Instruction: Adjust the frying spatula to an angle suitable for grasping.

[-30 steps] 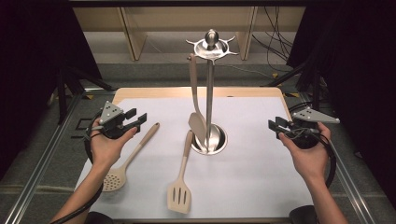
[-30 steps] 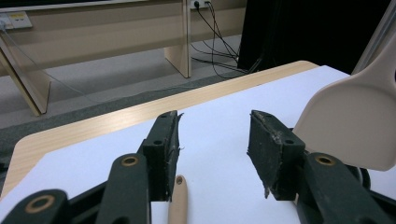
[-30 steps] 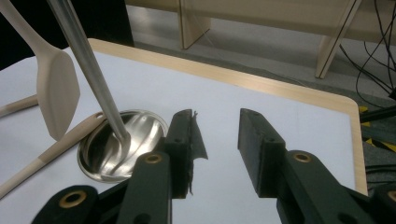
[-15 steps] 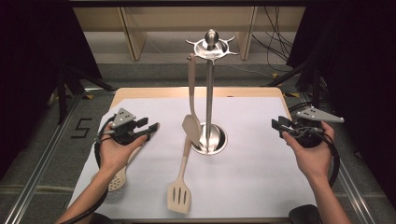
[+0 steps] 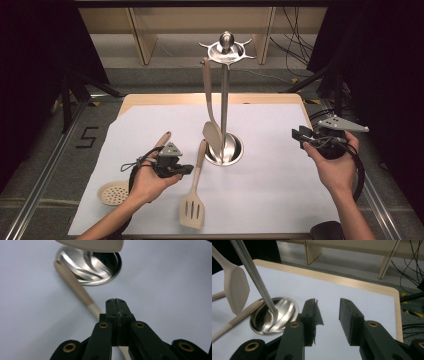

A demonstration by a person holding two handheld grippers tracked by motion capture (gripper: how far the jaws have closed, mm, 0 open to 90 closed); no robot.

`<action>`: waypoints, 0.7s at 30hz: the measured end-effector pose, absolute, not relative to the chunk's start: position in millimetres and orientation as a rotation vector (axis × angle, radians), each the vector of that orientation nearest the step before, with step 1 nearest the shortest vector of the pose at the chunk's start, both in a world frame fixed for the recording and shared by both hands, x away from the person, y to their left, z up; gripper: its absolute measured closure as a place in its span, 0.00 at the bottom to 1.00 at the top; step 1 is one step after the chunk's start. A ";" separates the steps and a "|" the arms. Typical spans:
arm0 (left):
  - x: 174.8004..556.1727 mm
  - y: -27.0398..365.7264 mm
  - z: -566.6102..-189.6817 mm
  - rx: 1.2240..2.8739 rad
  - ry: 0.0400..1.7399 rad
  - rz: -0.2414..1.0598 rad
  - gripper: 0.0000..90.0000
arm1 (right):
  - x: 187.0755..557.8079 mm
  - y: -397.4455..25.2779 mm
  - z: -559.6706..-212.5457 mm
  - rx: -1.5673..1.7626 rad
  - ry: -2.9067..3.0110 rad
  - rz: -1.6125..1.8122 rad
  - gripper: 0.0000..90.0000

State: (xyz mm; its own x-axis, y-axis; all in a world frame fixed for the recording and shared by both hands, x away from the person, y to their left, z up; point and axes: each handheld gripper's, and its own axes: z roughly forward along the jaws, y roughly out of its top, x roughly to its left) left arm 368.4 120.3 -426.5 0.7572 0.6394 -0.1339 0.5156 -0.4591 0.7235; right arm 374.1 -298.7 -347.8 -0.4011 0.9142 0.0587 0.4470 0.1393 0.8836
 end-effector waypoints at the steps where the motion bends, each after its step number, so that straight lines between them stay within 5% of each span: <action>1: 368.8 116.7 -429.0 2.170 0.863 0.188 0.99 | 374.7 -299.7 -346.5 1.267 1.925 1.192 0.74; 8: 362.4 95.8 -442.9 2.379 0.757 0.100 0.99 | 372.5 -291.8 -346.0 1.287 1.935 1.216 0.74; 21: 355.4 73.3 -471.1 2.485 0.813 -0.022 0.99 | 374.0 -295.4 -346.8 1.301 1.952 1.220 0.74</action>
State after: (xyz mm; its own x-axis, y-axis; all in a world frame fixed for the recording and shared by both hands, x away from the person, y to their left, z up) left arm 355.4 73.3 -471.1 0.8197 0.5464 -0.1716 0.5551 -0.6842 0.4730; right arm 374.0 -295.4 -346.8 -0.4237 0.9028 0.0736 0.4619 0.1455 0.8749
